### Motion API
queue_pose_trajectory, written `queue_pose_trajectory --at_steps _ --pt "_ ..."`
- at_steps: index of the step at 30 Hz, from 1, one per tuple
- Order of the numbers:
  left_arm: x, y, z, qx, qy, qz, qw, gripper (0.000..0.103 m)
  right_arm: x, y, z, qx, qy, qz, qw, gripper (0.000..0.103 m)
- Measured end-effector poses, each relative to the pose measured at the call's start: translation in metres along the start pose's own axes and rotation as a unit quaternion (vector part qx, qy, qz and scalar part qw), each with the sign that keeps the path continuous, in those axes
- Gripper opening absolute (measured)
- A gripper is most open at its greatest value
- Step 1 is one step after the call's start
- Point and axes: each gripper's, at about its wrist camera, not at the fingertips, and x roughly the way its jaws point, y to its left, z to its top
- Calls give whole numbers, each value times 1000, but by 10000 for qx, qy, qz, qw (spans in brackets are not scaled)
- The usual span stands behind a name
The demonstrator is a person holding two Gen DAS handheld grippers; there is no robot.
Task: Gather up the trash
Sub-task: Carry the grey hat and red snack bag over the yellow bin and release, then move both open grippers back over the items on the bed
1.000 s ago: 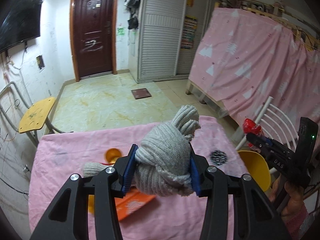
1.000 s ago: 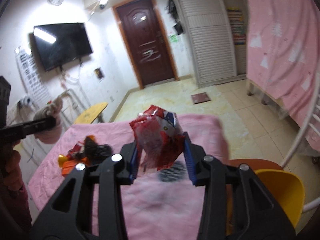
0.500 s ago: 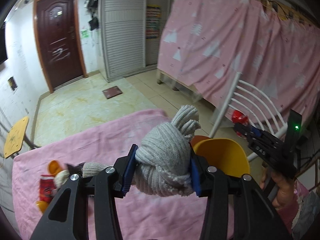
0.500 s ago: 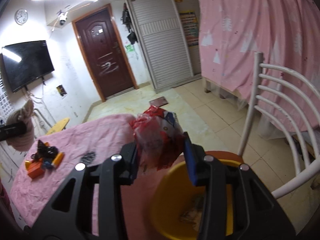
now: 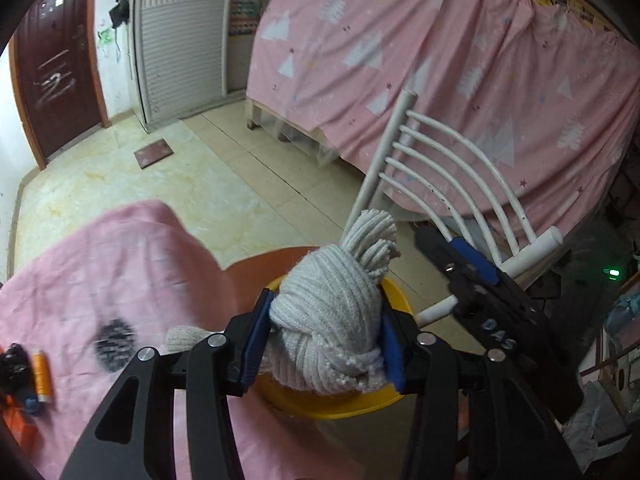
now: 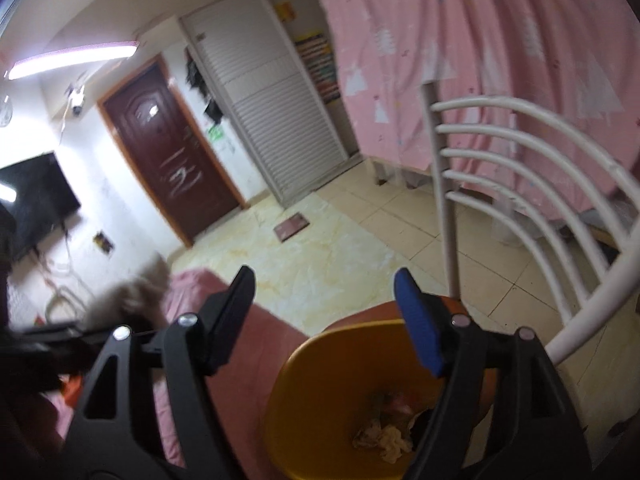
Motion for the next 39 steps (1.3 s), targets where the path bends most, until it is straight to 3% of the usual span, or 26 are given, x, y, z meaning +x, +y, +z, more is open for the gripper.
queue_pose_trajectory --at_steps 5,15,22,29,39 --pt "9 -15 6 69 -11 78 9999 57 -11 -16 4 338 -166 142 9992 69" --pt "-17 -8 0 84 -152 75 9998 58 -12 2 2 194 -165 294 9992 69" --pt "-59 40 -13 -182 -405 129 9989 60 -9 44 -9 -281 -81 434 9986 69" --pt "-104 107 -35 -487 -697 549 9949 60 -3 96 -30 -937 108 651 9934 76" --pt "-166 198 -65 -897 -1072 1139 9836 60 -1 154 -61 -1579 418 991 9816 77"
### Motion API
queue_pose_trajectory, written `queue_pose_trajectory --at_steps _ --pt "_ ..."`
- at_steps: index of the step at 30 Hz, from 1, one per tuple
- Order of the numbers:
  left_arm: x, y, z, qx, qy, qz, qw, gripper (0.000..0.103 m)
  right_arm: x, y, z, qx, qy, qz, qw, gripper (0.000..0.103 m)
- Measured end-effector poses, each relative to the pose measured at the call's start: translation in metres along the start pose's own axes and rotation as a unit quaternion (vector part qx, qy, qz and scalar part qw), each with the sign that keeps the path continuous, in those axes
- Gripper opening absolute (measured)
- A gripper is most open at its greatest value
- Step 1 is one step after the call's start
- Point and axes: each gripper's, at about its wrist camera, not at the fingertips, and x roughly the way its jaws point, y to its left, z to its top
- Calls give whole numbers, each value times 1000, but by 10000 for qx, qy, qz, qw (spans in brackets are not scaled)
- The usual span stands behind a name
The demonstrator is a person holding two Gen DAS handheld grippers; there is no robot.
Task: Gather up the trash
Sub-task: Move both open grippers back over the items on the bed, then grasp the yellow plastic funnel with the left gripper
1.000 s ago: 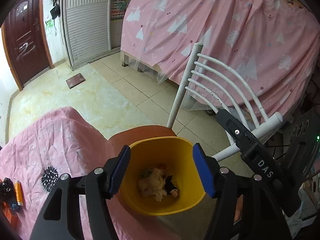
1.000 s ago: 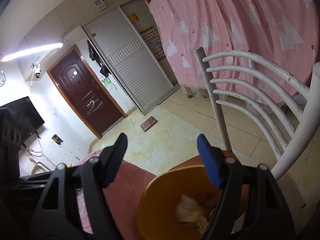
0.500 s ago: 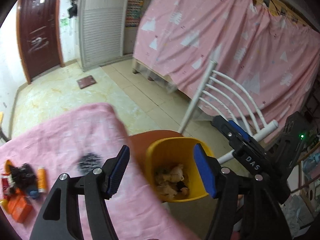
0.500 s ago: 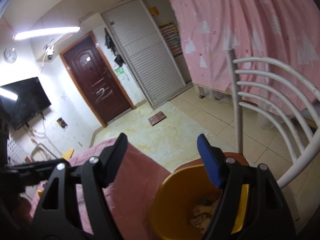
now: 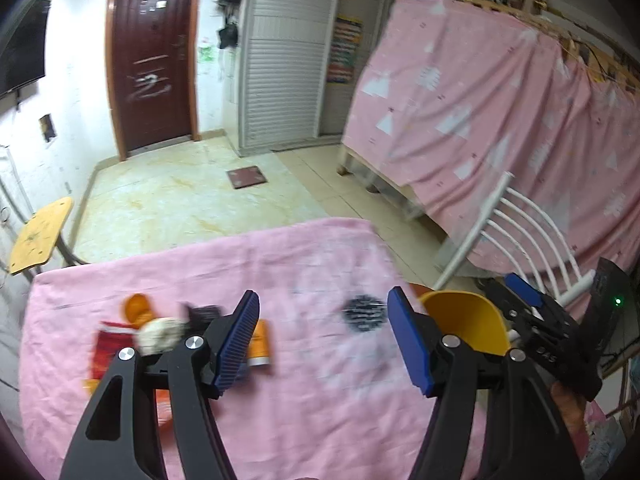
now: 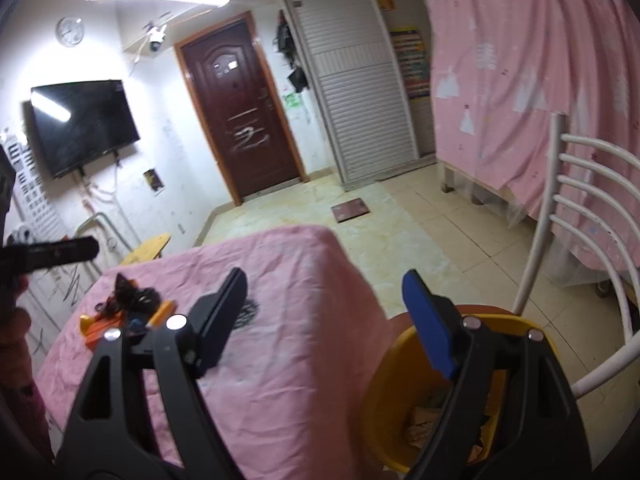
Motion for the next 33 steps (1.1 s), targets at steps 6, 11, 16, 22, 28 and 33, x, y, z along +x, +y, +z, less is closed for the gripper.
queue_pose_trajectory --at_steps 6,11,16,22,28,33 --pt "-28 64 -11 -76 -169 297 9994 67 4 36 -8 -372 124 207 9990 81" --pt "-41 108 -26 -105 -185 657 9976 70 13 50 -15 -477 304 282 9980 81" --pt "-43 150 -46 -369 -36 811 9960 70 23 67 -20 -558 472 340 9967 81" --pt "-31 185 -66 -783 243 746 9938 70 30 93 -22 -735 591 427 9946 86" --pt "-6 200 -79 -1030 599 802 9896 70 37 122 -24 -974 688 544 9914 87" --pt "12 212 -87 -1258 820 804 9854 70 43 141 -28 -1126 779 640 9885 91"
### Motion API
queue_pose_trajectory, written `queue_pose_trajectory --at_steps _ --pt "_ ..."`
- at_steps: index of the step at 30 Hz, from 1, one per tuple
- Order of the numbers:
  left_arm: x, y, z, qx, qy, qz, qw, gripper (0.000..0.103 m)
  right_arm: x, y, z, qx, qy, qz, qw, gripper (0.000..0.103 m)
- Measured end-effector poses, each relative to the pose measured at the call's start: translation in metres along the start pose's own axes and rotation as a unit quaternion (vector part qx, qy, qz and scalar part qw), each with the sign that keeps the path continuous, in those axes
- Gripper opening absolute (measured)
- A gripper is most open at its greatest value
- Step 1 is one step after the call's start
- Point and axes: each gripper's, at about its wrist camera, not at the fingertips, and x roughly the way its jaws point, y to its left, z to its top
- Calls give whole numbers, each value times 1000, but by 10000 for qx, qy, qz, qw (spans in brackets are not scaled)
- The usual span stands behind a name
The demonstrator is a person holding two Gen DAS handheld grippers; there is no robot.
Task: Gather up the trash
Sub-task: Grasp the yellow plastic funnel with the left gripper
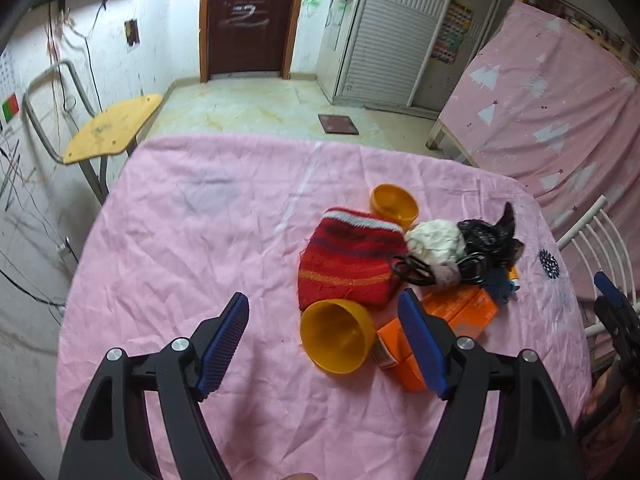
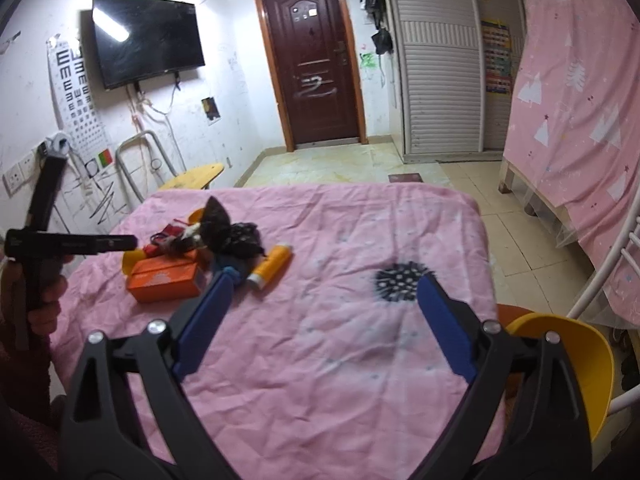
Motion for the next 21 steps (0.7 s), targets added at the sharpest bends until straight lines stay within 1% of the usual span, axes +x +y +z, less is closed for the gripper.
queue_pose_trajectory --at_steps 5,9,10,12,15,18,20,21 --pt "15 0 -2 12 148 -83 9999 70 8 18 1 -161 82 103 9998 91" --pt "23 -1 -5 10 156 -72 9999 69 10 30 2 -257 121 236 9993 91" --pt "24 -2 -6 23 146 -60 9999 68 11 33 2 -285 134 270 9991 91" --pt "23 -2 -7 33 121 -88 9999 65 12 39 1 -366 186 328 9986 95" --pt "21 -2 -9 28 71 -181 9998 60 17 51 -1 -502 259 377 9977 95" --pt "19 -2 -11 30 45 -243 9997 50 21 61 -5 -594 341 434 9967 95" --pt "18 -4 -12 57 53 -318 9995 41 25 68 -6 -668 392 462 9959 95" --pt "17 -6 -14 97 43 -337 9994 40 26 70 -7 -687 404 468 9957 95"
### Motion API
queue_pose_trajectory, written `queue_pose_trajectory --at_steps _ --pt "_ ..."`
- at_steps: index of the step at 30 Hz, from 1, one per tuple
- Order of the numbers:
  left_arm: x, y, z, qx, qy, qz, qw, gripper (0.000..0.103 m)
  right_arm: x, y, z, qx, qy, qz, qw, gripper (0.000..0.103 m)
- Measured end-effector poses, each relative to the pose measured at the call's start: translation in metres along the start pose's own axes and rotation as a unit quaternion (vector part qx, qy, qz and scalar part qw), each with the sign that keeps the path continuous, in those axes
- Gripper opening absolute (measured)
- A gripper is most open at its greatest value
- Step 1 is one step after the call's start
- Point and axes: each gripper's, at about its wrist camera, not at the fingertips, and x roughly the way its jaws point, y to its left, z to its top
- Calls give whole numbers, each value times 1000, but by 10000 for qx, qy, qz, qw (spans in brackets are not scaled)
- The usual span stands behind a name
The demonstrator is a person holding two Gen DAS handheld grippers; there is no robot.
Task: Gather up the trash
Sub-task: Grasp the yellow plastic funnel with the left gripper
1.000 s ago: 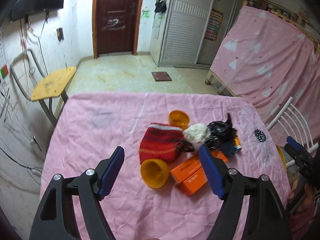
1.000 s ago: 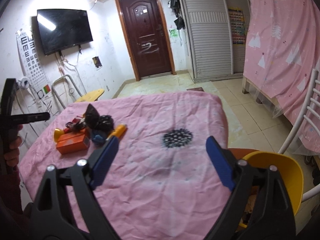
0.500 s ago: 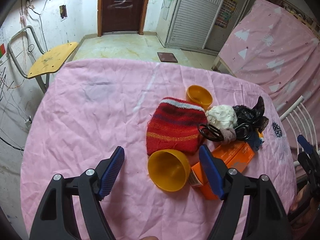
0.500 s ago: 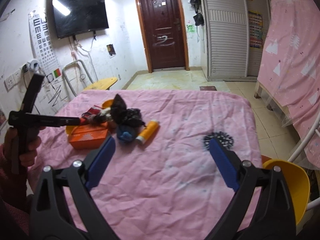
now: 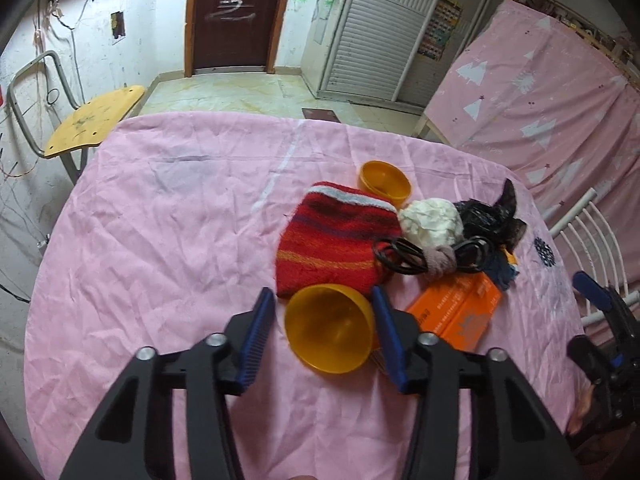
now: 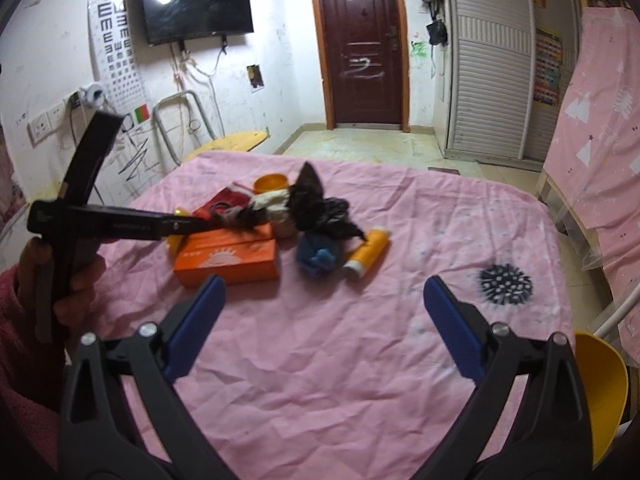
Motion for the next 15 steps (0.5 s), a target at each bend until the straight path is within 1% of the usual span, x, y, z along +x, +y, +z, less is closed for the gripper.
queue_pose_trajectory --at_steps 2,4,10,15 --pt "-1 -2 -2 85 -45 -8 10000 35 3 4 1 -50 35 40 10000 95" --pt "-2 -2 -4 67 -68 -41 9999 35 7 11 2 -136 92 75 9998 95" --pt "-22 14 -8 -325 -332 -161 9988 35 22 39 9 -479 287 375 9977 96" --pt "-41 23 -11 -432 -547 -87 9975 35 41 57 14 -700 472 466 9953 97"
